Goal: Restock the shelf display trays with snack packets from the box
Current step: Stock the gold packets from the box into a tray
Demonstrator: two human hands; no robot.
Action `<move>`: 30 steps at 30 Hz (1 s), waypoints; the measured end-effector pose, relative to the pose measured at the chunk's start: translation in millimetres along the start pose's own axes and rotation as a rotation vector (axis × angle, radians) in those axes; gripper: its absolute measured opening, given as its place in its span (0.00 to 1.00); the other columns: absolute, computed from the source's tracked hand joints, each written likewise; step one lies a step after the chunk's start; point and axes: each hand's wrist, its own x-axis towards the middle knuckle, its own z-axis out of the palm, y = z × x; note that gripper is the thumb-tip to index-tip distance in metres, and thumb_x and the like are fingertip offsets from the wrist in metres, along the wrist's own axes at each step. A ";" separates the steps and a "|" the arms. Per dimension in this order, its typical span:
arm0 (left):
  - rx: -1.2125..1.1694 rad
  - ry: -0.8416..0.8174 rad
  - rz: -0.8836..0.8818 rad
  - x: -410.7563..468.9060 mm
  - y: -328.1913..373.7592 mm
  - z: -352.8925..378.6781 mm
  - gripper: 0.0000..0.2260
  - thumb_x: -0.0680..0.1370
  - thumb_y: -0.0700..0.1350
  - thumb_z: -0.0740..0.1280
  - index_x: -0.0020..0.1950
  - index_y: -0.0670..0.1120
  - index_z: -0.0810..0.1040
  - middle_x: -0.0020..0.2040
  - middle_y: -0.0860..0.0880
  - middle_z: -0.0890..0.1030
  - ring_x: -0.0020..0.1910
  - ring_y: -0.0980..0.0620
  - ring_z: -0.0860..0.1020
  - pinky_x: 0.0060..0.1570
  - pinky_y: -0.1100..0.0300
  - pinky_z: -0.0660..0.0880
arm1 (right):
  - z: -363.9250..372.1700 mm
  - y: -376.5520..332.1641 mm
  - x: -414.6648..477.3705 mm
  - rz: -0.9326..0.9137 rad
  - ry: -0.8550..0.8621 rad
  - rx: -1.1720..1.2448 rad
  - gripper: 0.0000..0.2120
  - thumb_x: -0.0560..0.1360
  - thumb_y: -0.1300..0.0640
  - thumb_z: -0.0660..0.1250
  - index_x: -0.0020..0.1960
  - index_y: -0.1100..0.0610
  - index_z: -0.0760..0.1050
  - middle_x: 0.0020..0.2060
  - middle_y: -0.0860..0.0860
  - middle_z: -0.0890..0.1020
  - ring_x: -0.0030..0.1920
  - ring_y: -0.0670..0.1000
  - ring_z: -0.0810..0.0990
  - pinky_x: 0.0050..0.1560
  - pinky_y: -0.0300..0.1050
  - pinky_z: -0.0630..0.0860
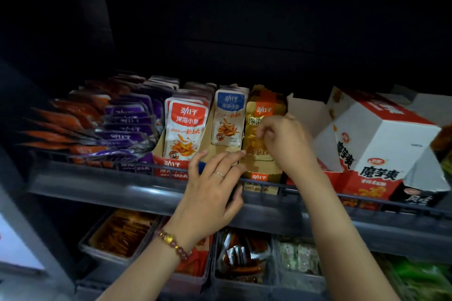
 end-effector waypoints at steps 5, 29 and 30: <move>-0.001 0.016 -0.020 0.3 1.5 -2.4 0.12 0.74 0.48 0.60 0.56 0.49 0.71 0.64 0.50 0.75 0.63 0.52 0.71 0.68 0.48 0.53 | -8.7 -2.1 0.2 -0.001 -0.160 -0.027 0.14 0.77 0.52 0.65 0.61 0.41 0.75 0.53 0.43 0.78 0.55 0.49 0.67 0.52 0.45 0.58; -0.066 -0.043 0.195 -38.7 -3.3 -60.2 0.12 0.76 0.42 0.62 0.57 0.45 0.78 0.57 0.49 0.80 0.57 0.52 0.75 0.62 0.53 0.64 | -44.2 -22.7 -63.2 -0.137 0.107 0.151 0.06 0.75 0.60 0.65 0.49 0.55 0.81 0.44 0.46 0.81 0.47 0.50 0.76 0.49 0.49 0.72; -0.064 -0.094 0.227 -48.7 -2.4 -65.4 0.12 0.76 0.42 0.61 0.56 0.45 0.79 0.57 0.49 0.80 0.56 0.52 0.76 0.62 0.54 0.65 | -37.3 -25.0 -68.1 -0.174 0.073 0.080 0.07 0.75 0.59 0.67 0.50 0.55 0.81 0.46 0.47 0.82 0.49 0.51 0.78 0.49 0.50 0.72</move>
